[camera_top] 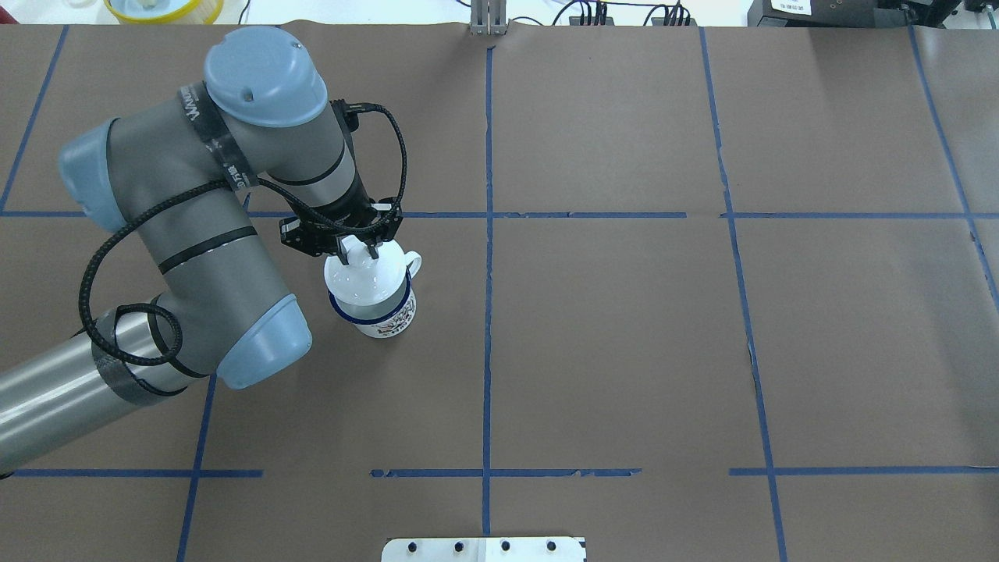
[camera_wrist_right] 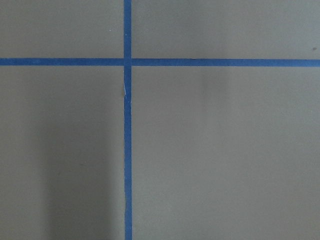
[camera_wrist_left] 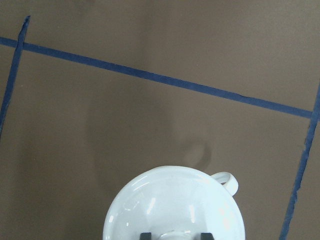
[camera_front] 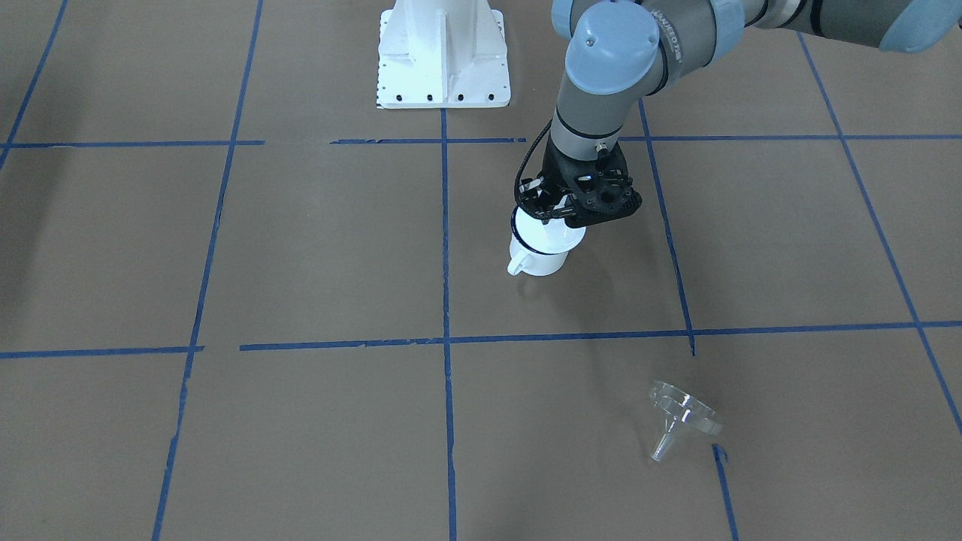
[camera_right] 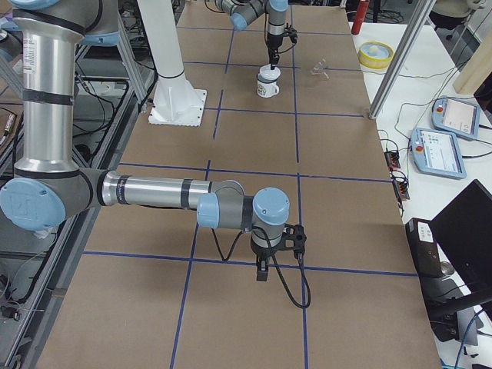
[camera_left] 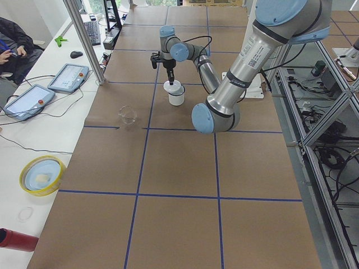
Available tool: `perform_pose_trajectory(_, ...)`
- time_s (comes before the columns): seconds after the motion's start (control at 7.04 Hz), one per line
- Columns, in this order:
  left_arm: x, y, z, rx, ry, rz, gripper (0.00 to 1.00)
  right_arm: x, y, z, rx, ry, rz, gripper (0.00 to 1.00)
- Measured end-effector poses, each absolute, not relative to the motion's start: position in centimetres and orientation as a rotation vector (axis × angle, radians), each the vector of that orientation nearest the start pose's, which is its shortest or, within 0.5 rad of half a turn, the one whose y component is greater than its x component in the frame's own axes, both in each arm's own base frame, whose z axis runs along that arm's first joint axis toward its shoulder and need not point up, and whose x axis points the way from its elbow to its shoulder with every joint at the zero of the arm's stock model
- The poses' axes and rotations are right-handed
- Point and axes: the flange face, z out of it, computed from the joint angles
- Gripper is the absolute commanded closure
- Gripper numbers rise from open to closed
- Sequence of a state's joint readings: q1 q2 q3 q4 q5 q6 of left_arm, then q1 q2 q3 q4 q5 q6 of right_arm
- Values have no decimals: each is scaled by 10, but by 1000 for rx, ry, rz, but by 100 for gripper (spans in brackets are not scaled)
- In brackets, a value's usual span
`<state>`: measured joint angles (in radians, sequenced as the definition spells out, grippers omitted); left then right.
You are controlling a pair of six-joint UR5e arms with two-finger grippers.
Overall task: Remove funnel from cup
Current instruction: 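Lower the lid onto the mug opening and release it with the left gripper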
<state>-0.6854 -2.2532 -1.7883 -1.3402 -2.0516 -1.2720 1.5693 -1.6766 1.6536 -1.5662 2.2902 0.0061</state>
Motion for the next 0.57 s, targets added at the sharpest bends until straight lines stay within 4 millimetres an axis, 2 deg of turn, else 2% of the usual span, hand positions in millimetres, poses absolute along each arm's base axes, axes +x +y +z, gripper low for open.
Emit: perform_pose_trajectory(0.57,448,-470,195,-102,794,-195,100,67,-446,671,-20,-719,11,0)
